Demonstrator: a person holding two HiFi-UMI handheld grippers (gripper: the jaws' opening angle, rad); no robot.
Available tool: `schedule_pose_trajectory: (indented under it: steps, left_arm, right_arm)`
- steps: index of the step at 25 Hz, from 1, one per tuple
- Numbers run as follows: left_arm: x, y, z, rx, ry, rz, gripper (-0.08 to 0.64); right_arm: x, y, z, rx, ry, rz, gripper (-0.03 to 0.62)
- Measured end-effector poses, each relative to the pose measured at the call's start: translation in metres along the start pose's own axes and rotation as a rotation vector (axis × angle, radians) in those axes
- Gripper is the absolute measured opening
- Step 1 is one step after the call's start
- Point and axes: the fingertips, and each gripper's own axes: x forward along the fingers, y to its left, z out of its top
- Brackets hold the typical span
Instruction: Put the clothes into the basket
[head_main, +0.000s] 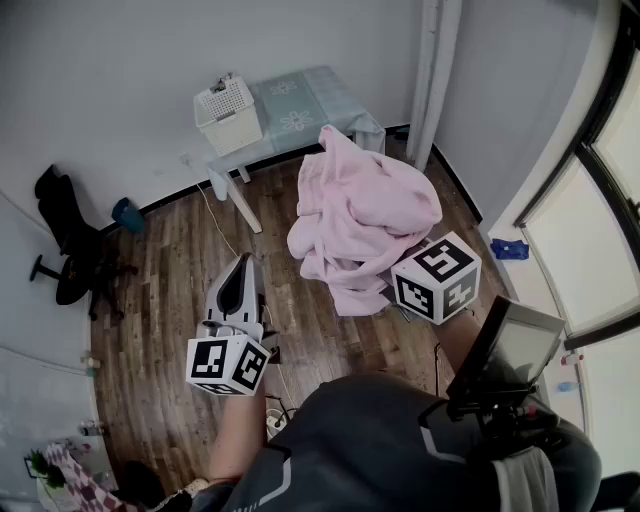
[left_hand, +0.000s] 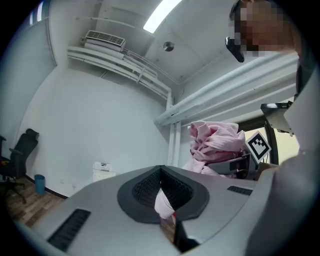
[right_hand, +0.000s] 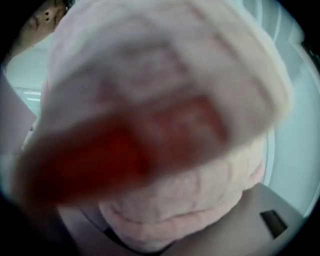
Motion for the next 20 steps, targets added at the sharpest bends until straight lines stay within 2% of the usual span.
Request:
schedule_pose_trajectory:
  steps: [4, 8, 14, 20]
  left_arm:
    - [0.001, -0.005, 0.001, 0.009, -0.017, -0.03, 0.009]
    - [0.003, -0.006, 0.0, 0.001, -0.014, -0.027, 0.009]
    - [0.005, -0.014, 0.002, 0.036, -0.023, -0.058, 0.009]
    - [0.0, -0.007, 0.002, -0.01, 0.032, -0.039, 0.009]
  right_arm:
    - [0.002, -0.002, 0.001, -0.003, -0.007, -0.001, 0.328]
    - [0.001, -0.004, 0.002, -0.005, -0.013, -0.001, 0.328]
    - [0.0, -0.007, 0.002, 0.022, -0.028, 0.014, 0.331]
    - [0.001, -0.001, 0.0, 0.049, -0.024, 0.016, 0.331]
